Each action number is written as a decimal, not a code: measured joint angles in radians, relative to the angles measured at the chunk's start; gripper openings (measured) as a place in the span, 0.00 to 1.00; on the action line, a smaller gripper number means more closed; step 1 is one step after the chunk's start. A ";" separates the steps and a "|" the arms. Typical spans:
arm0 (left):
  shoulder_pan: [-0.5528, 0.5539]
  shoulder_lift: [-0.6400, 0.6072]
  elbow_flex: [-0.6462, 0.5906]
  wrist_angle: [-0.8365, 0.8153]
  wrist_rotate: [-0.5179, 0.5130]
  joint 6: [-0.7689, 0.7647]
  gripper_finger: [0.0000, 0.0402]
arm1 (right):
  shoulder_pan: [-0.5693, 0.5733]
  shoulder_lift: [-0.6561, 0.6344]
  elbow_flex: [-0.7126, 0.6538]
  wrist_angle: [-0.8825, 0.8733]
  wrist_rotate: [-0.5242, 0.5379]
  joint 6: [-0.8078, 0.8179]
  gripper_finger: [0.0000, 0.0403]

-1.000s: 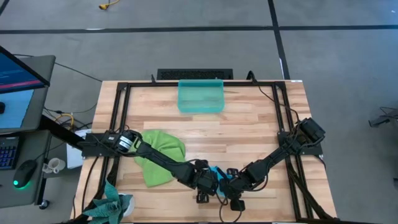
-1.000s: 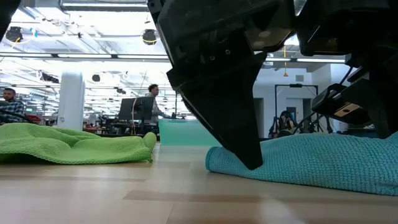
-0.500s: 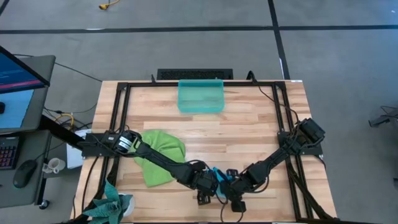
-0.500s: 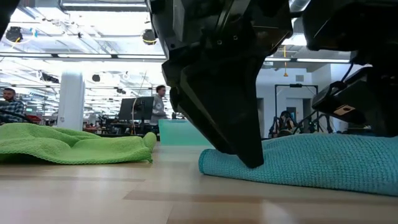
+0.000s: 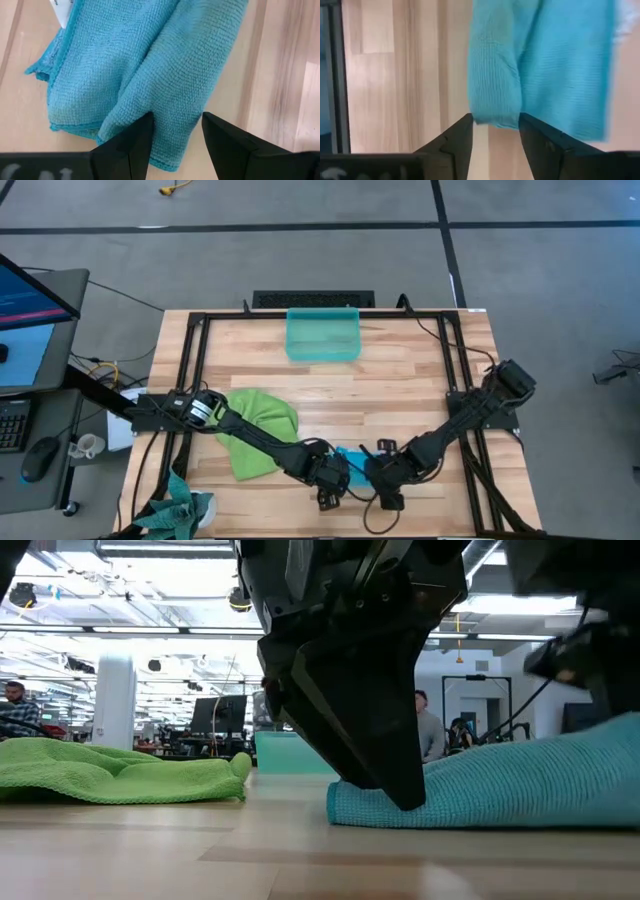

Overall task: Roll microfiber towels into tight, uniform cylinder then place into a basket
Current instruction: Roll the blue microfiber cloth

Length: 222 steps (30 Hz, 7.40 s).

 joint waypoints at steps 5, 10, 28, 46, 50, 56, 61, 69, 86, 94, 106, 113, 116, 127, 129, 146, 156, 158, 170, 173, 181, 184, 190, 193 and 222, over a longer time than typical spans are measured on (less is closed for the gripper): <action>0.000 0.000 0.000 0.008 -0.002 -0.024 0.41 | 0.066 -0.063 0.000 -0.021 0.148 0.000 0.43; 0.001 0.000 0.000 0.011 -0.002 -0.031 0.41 | 0.182 -0.062 0.001 0.061 0.369 -0.004 0.42; 0.002 0.000 0.000 0.014 -0.006 -0.051 0.41 | 0.157 0.103 0.003 0.229 0.449 -0.029 0.37; 0.001 0.003 0.006 0.052 -0.030 -0.045 0.41 | 0.094 0.107 0.005 0.007 0.416 0.217 0.29; 0.000 0.006 0.016 0.044 -0.061 -0.021 0.41 | 0.074 0.106 0.006 -0.025 0.374 0.253 0.29; -0.016 0.009 0.059 -0.006 -0.113 0.030 0.41 | 0.045 0.105 0.007 -0.031 0.308 0.238 0.29; -0.045 0.006 0.119 -0.147 -0.227 0.038 0.41 | 0.024 0.104 0.007 -0.033 0.272 0.218 0.29; -0.108 0.002 0.193 -0.338 -0.432 0.000 0.41 | 0.007 0.104 0.006 -0.031 0.251 0.192 0.29; -0.091 0.005 0.053 0.204 -0.584 0.380 0.41 | 0.006 0.106 0.004 -0.020 0.251 0.184 0.29; -0.048 0.005 -0.049 0.419 -0.527 0.407 0.41 | 0.007 0.107 0.004 -0.018 0.252 0.182 0.29; -0.041 0.003 -0.155 0.438 -0.494 0.310 0.41 | 0.007 0.107 0.004 -0.010 0.255 0.182 0.29; -0.040 0.000 -0.184 0.436 -0.450 0.233 0.41 | 0.007 0.107 0.004 -0.008 0.255 0.182 0.29; -0.039 -0.002 -0.192 0.432 -0.433 0.204 0.41 | 0.007 0.108 0.004 -0.007 0.255 0.182 0.29; -0.077 0.005 -0.095 0.342 -0.546 0.346 0.41 | 0.007 0.108 0.004 -0.006 0.255 0.182 0.29; -0.091 0.005 -0.077 0.325 -0.615 0.362 0.41 | 0.007 0.108 0.004 -0.006 0.255 0.182 0.29; -0.076 0.005 -0.067 0.451 -0.597 0.440 0.23 | 0.007 0.108 0.004 -0.006 0.255 0.182 0.29; -0.027 0.005 -0.082 0.480 -0.458 0.421 0.02 | 0.007 0.108 0.004 -0.006 0.255 0.182 0.29; -0.026 0.005 -0.082 0.460 -0.451 0.400 0.02 | 0.007 0.108 0.004 -0.006 0.255 0.182 0.29; -0.026 0.004 -0.082 0.325 -0.450 0.266 0.00 | 0.007 0.108 0.004 -0.005 0.255 0.182 0.29; -0.026 0.004 -0.082 0.285 -0.439 0.224 0.00 | 0.007 0.108 0.004 -0.005 0.255 0.183 0.29; -0.028 0.001 -0.080 0.228 -0.340 0.151 0.00 | 0.007 0.108 0.004 -0.003 0.255 0.209 0.29; -0.027 -0.001 -0.080 0.211 -0.307 0.133 0.00 | 0.006 0.108 0.004 0.002 0.255 0.225 0.29; -0.026 -0.001 -0.079 0.180 -0.297 0.132 0.00 | 0.007 0.108 0.004 0.006 0.263 0.225 0.29; -0.026 -0.001 -0.079 0.172 -0.291 0.131 0.00 | 0.007 0.108 0.004 0.008 0.263 0.225 0.29; -0.023 -0.050 -0.074 0.097 -0.241 0.177 0.20 | 0.007 0.108 0.004 0.029 0.263 0.216 0.29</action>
